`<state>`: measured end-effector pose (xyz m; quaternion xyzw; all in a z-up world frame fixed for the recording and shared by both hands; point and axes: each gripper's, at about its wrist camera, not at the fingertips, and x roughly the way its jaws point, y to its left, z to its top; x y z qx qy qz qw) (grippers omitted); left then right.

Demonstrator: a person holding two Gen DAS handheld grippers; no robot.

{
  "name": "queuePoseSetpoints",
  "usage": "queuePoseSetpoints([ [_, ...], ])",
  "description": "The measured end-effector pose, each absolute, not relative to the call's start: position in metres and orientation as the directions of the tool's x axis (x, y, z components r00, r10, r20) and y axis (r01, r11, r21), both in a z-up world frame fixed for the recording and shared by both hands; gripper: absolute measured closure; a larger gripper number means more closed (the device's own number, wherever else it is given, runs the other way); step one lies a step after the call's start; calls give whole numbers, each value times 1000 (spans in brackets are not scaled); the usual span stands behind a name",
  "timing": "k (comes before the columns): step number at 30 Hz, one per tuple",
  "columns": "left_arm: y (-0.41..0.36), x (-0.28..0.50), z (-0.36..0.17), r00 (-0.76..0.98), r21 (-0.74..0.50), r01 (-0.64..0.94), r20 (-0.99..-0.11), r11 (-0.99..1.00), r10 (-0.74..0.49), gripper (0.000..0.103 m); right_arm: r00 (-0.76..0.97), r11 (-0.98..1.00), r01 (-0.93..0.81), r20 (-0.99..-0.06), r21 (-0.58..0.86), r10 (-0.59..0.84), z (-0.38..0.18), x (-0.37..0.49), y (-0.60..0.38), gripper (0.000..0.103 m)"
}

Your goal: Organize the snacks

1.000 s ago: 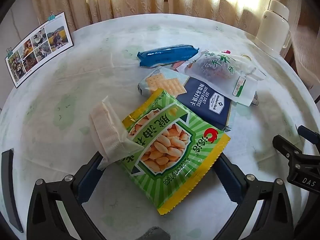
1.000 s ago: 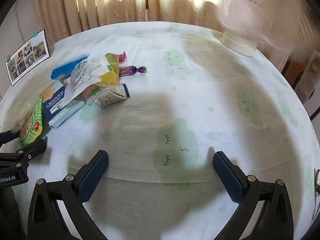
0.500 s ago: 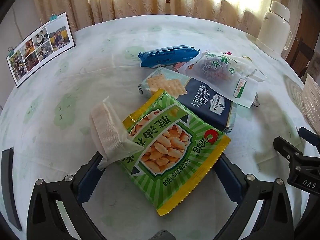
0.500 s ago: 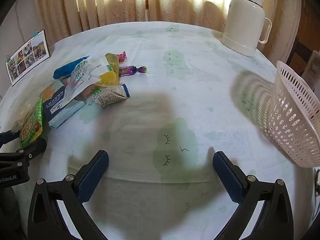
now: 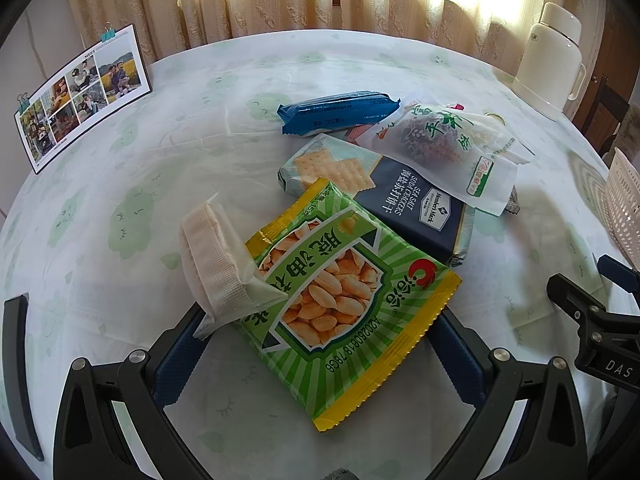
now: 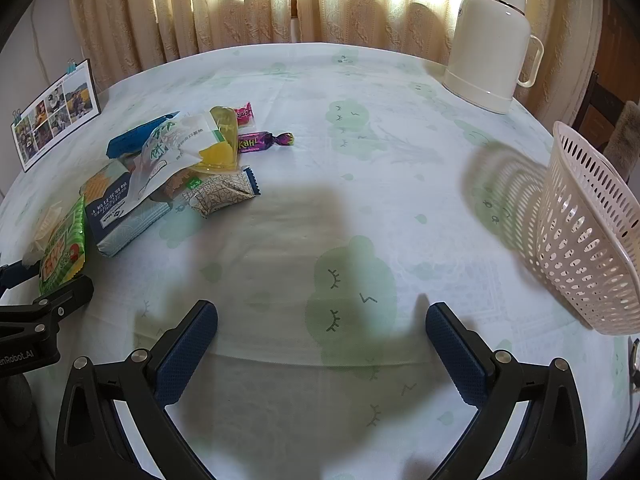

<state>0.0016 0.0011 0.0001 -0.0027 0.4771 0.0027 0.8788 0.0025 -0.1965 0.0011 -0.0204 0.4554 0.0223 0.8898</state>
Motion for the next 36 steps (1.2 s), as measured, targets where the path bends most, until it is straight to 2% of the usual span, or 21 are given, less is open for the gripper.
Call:
queuePoseSetpoints([
  [22,1,1,0,546,-2,-9,-838,1000,4,0,583,998,-58,-812,-14,23,0,3,-197,0],
  [36,4,-1,1,542,-6,-2,-840,1000,-4,0,550,991,-136,-833,-16,63,-1,3,-198,0],
])
